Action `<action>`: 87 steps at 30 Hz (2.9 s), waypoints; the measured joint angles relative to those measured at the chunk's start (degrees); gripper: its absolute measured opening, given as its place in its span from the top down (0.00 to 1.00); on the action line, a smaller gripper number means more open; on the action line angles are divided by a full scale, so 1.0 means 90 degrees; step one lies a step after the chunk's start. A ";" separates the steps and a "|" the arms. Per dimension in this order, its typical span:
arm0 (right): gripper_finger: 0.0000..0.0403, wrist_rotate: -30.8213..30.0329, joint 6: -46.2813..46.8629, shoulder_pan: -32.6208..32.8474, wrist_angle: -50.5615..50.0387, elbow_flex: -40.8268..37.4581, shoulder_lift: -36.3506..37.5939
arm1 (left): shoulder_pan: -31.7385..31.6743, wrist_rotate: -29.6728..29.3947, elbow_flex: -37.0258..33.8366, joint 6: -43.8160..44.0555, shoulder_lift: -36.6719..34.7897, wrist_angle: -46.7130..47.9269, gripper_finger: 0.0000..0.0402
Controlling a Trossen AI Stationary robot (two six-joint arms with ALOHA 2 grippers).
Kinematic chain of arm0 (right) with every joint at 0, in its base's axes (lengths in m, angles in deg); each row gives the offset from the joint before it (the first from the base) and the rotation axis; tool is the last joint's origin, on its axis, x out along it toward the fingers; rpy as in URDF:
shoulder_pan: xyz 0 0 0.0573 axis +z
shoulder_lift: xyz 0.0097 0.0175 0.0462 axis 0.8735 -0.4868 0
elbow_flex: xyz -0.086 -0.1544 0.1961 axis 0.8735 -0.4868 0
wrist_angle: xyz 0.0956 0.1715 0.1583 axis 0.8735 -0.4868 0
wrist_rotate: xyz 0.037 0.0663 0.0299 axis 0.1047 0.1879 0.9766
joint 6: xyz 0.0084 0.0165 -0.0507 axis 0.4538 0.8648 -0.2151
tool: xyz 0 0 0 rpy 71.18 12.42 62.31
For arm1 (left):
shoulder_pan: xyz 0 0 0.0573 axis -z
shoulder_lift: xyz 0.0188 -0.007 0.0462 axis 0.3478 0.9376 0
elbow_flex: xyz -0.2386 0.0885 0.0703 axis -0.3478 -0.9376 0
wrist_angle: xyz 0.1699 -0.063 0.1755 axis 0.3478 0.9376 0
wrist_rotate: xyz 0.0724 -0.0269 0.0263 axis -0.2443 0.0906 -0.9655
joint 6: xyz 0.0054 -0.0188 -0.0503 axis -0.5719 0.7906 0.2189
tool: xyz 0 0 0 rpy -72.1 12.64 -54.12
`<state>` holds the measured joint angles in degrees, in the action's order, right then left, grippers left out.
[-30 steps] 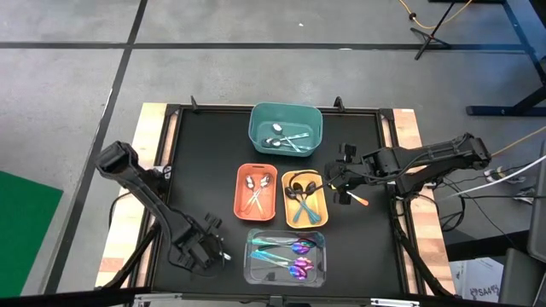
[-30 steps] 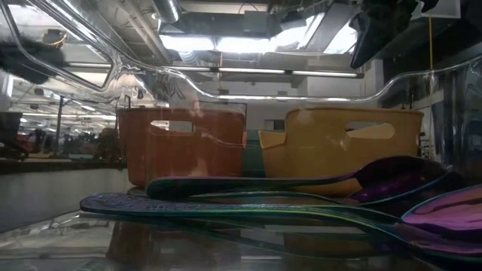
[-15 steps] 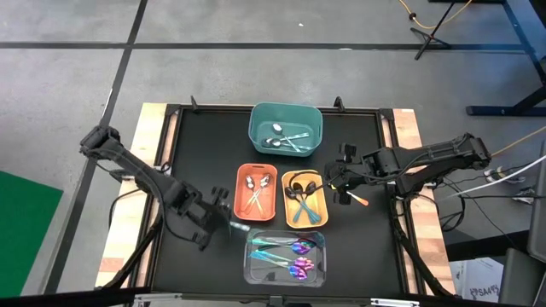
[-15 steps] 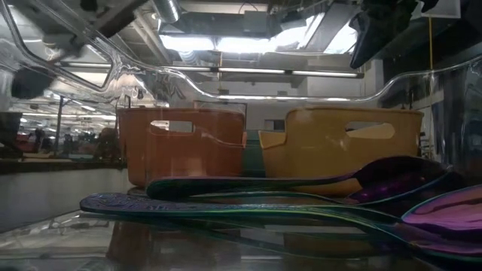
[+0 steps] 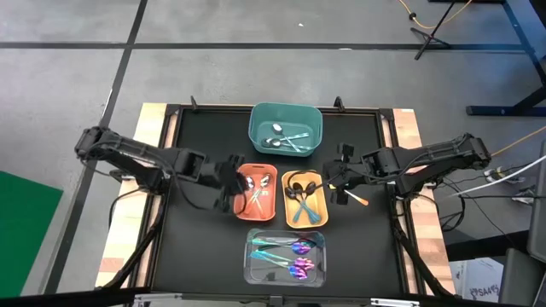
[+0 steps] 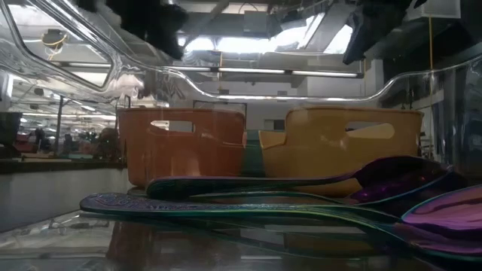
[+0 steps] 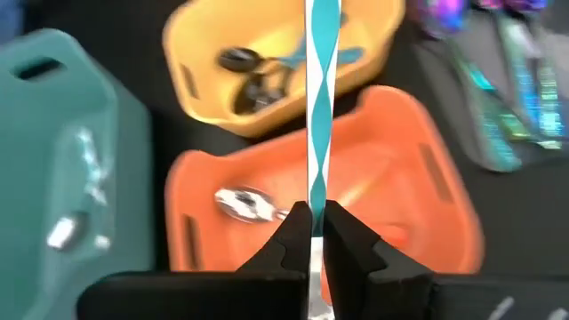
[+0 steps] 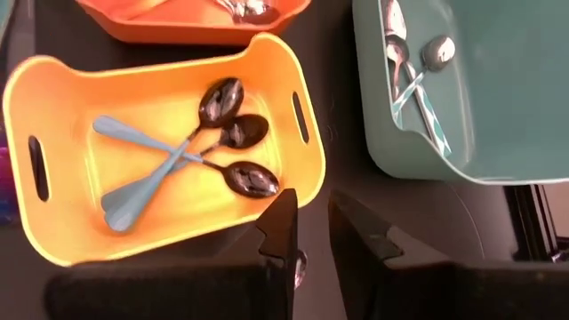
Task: Sort silverware by color (type)
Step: Put the white patterned spoon into the green bin
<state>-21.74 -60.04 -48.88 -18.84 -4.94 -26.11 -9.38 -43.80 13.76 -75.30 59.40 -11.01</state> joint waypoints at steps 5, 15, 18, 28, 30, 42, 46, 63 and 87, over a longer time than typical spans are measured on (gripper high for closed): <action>0.86 0.0001 0.0001 0.0000 0.0067 -0.0001 0.0000 | -0.0762 0.0014 0.0002 -0.1018 0.0000 -0.0651 0.98; 0.86 0.0347 0.0046 0.0005 0.0083 0.0001 0.0152 | -0.2247 0.0985 0.0017 -0.2625 0.0233 -0.2333 0.98; 0.86 0.0378 0.0143 0.0005 -0.0019 0.0005 0.0368 | -0.2642 0.1358 0.0015 -0.2941 0.0468 -0.2837 0.98; 0.86 0.0318 0.0313 -0.0002 -0.0066 0.0005 0.1039 | -0.3611 0.1857 0.0341 -0.3452 0.1765 -0.3949 0.98; 0.86 0.0313 0.0313 0.0000 -0.0054 0.0005 0.1068 | -0.3750 0.1852 0.0529 -0.3449 0.2075 -0.3984 0.98; 0.86 0.0315 0.0313 0.0000 -0.0081 0.0005 0.1020 | -0.4135 0.1921 0.1064 -0.2635 0.3161 -0.3532 0.98; 0.86 0.0311 0.0297 -0.0002 -0.0076 0.0005 0.1020 | -0.4195 0.2197 0.1071 -0.2331 0.3189 -0.3268 0.98; 0.86 0.0308 0.0289 0.0000 -0.0061 0.0005 0.1020 | -0.4208 0.2166 0.1071 -0.2227 0.3210 -0.2439 0.98; 0.86 0.0310 0.0284 -0.0002 -0.0054 0.0005 0.1020 | -0.4205 0.1740 0.1071 -0.2230 0.3521 -0.2543 0.94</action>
<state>-18.95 -57.49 -48.90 -19.33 -4.90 -16.93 -47.23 -28.13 23.39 -95.37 91.09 -33.90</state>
